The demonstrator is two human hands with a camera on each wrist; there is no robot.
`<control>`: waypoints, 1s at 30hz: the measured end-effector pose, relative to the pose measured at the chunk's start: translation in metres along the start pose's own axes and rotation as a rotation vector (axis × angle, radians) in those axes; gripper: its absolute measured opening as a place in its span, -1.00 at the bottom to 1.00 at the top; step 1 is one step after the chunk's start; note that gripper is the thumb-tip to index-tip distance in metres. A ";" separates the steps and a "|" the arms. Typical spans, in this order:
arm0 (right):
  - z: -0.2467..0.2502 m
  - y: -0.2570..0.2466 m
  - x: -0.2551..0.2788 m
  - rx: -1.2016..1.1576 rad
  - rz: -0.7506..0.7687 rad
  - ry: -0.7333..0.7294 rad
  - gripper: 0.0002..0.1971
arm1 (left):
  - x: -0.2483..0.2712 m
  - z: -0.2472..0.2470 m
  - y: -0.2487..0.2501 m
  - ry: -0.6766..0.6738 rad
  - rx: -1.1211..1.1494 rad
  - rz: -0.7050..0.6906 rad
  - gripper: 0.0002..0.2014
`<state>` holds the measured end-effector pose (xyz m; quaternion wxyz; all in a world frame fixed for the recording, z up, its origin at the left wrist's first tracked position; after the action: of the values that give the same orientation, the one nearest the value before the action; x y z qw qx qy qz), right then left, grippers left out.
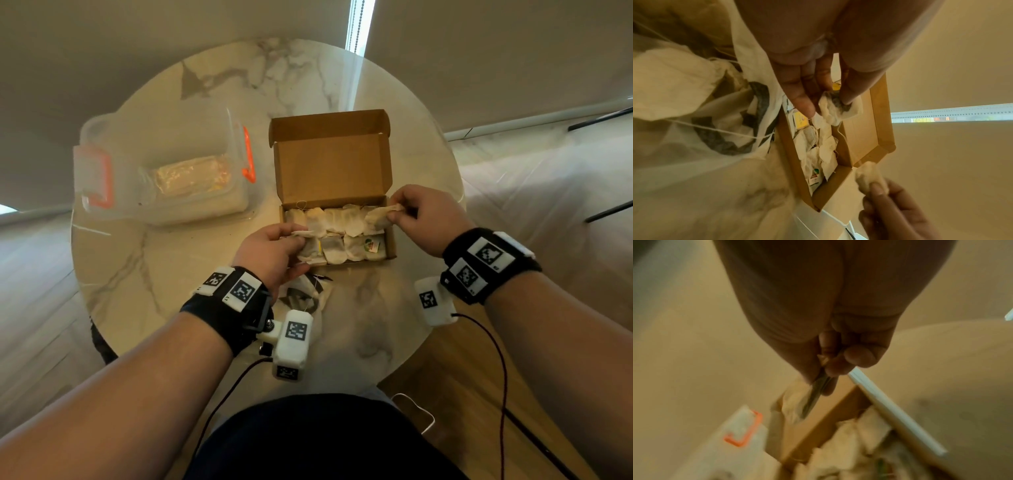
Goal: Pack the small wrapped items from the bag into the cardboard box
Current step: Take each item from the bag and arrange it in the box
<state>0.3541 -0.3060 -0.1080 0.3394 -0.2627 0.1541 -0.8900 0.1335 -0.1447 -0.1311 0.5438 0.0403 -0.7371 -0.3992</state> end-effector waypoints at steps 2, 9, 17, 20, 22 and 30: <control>0.006 -0.018 0.009 -0.117 0.091 -0.056 -0.93 | -0.005 0.002 -0.001 0.035 0.013 -0.008 -0.85; 0.006 -0.081 0.050 -0.270 0.357 -0.269 -0.84 | -0.025 0.003 0.006 0.077 0.241 0.025 -0.85; 0.016 -0.084 0.060 -0.631 0.332 -0.251 -0.82 | -0.014 0.006 0.033 0.085 0.040 -0.202 -0.89; 0.007 -0.079 0.055 -0.869 0.113 -0.329 -0.77 | 0.012 -0.013 0.041 -0.069 -0.112 -0.249 -0.89; -0.003 -0.078 0.052 -0.980 -0.004 -0.410 -0.80 | 0.030 -0.029 0.044 -0.169 -0.154 -0.225 -0.90; -0.024 -0.068 0.045 -0.855 -0.020 -0.381 -0.86 | 0.046 -0.042 0.041 -0.317 -0.324 -0.166 -0.78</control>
<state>0.2764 -0.2856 -0.0806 0.2142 -0.5391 0.4393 -0.6860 0.1653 -0.1620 -0.0658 0.3861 -0.0500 -0.7337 -0.5569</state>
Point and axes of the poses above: each hand's wrist, its own x-axis away from the middle knuckle, its own z-axis out of the back of the hand, y = z × x, the point moved 5 cm from there along -x, towards the middle knuckle, and after that the axes turned 7 degrees about x, right-handed, at the moved point
